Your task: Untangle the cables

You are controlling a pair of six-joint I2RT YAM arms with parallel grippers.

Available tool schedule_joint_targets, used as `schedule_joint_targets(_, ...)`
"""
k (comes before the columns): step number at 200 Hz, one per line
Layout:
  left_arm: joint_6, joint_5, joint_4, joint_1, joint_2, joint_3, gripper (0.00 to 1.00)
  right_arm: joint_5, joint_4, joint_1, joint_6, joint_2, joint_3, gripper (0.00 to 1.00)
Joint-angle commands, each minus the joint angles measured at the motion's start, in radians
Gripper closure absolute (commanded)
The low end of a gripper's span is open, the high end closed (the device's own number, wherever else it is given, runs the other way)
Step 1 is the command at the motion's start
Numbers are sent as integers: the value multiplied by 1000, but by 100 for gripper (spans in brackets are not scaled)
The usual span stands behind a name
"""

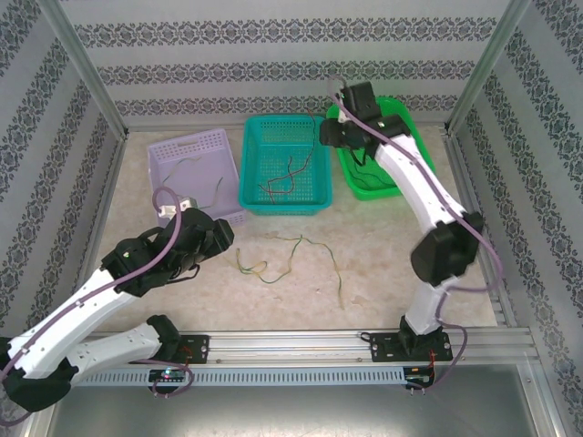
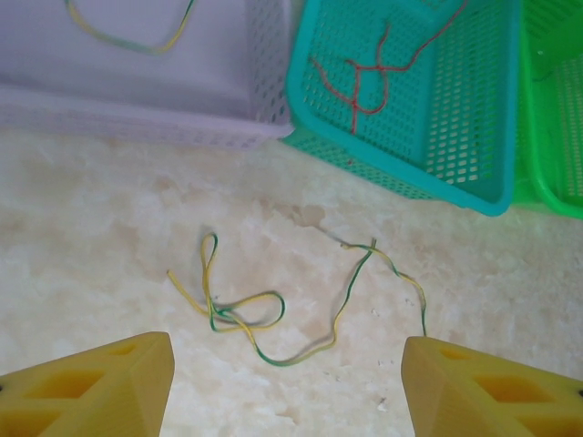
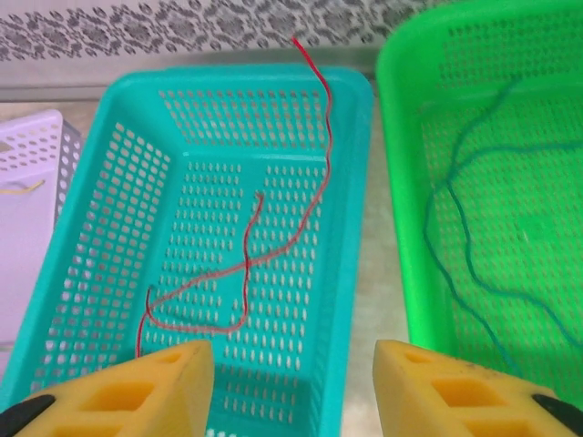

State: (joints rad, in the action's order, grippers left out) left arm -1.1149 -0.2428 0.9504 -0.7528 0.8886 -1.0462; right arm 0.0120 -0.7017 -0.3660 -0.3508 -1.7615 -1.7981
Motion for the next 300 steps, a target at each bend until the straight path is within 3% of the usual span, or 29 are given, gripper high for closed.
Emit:
schedule_joint_targets(1,-188,165,-33,70,1,112,31,-45,175,-15,-201,158,298,53)
schedule_joint_targets(32,-366,319,-201,126,-32,315,30,-100,256,-122,-409,374,702,54)
schedule_joint_targets(55,-453,387,-300,147,-11,419,30,-142,294,-206,-605,474,905,54)
schedule_joint_targets(89,-575,367,-456,175,-25,557,31,-156,429,-274,-876,555,1097,52)
schedule_joint_targets(120,-593,334,-605,234,-37,636,35,-155,481,-290,-952,545,1139,52)
schedule_joint_targets(180,-513,313,-698,301,45,615,36,-84,557,-290,-1094,501,1193,44)
schedule_joint_targets(217,-485,326,-677,302,91,618,52,-60,649,-299,-1267,395,1162,47)
schedule_joint_targets(250,-472,305,-698,302,92,638,76,-20,626,-327,-1360,311,1084,49)
schedule_joint_targets(275,-423,310,-606,302,67,587,72,38,562,-334,-1419,311,1078,49)
schedule_joint_targets(300,-384,318,-485,302,12,530,50,55,574,-322,-1527,325,1124,50)
